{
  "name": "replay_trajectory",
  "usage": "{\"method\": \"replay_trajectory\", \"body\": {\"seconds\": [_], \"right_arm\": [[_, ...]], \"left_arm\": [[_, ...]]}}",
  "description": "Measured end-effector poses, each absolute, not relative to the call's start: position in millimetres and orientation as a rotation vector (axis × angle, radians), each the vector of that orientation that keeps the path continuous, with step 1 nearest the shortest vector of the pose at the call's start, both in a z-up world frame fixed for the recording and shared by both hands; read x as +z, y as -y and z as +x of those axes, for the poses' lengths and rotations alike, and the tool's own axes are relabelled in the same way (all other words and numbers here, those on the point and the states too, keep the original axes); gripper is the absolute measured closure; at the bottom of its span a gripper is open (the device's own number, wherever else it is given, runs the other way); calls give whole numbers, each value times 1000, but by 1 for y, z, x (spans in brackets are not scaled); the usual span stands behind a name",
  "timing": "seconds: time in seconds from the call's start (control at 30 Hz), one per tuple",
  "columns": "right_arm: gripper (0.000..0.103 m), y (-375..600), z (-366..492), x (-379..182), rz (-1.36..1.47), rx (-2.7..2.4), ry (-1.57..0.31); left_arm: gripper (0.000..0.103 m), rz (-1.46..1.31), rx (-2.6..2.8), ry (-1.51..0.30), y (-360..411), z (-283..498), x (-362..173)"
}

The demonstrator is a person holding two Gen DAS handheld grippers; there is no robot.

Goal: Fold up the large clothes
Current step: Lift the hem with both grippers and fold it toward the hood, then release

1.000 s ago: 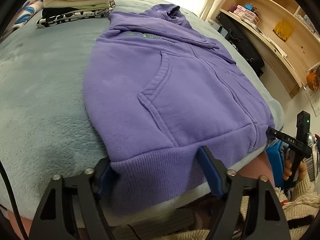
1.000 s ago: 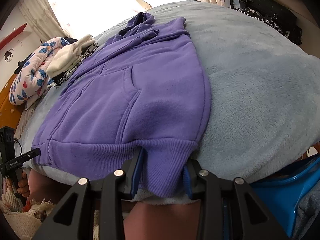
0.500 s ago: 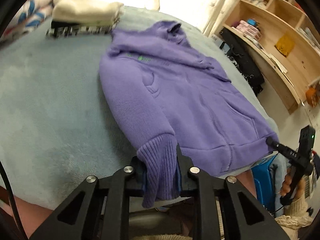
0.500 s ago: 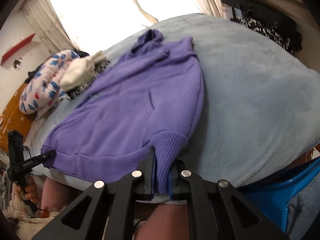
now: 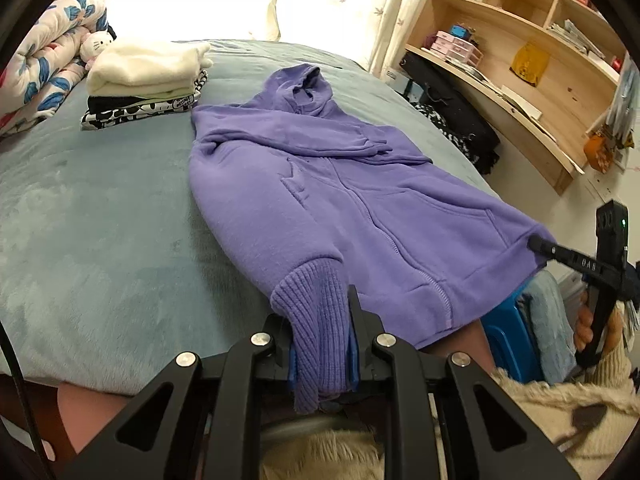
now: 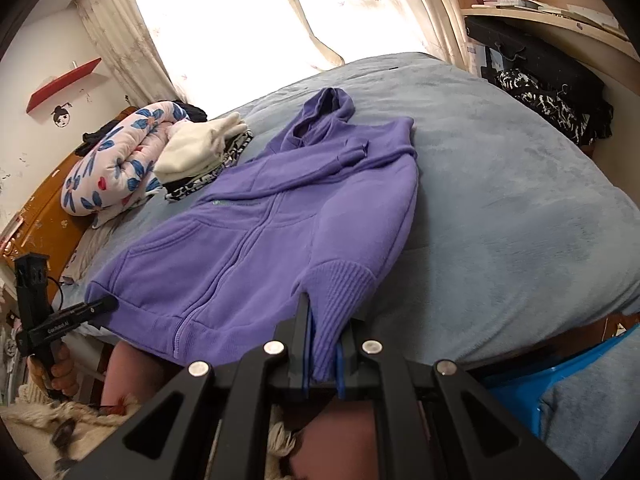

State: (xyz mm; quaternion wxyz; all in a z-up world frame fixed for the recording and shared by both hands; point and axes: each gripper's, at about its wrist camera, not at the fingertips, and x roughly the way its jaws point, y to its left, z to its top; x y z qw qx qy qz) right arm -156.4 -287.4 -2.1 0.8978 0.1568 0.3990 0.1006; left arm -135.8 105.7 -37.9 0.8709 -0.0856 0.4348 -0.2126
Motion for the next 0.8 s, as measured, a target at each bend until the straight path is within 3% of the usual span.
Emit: {"method": "replay_trajectory", "body": {"seconds": [0.17, 0.4, 0.8], "right_arm": [[95, 298, -156, 18, 377, 220, -808], [95, 312, -102, 12, 509, 233, -816], [94, 332, 101, 7, 530, 184, -818]], "left_arm": [[87, -205, -460, -925, -114, -134, -25], [87, -292, -474, -946, -118, -67, -8], [82, -349, -418, -928, -100, 151, -19]]}}
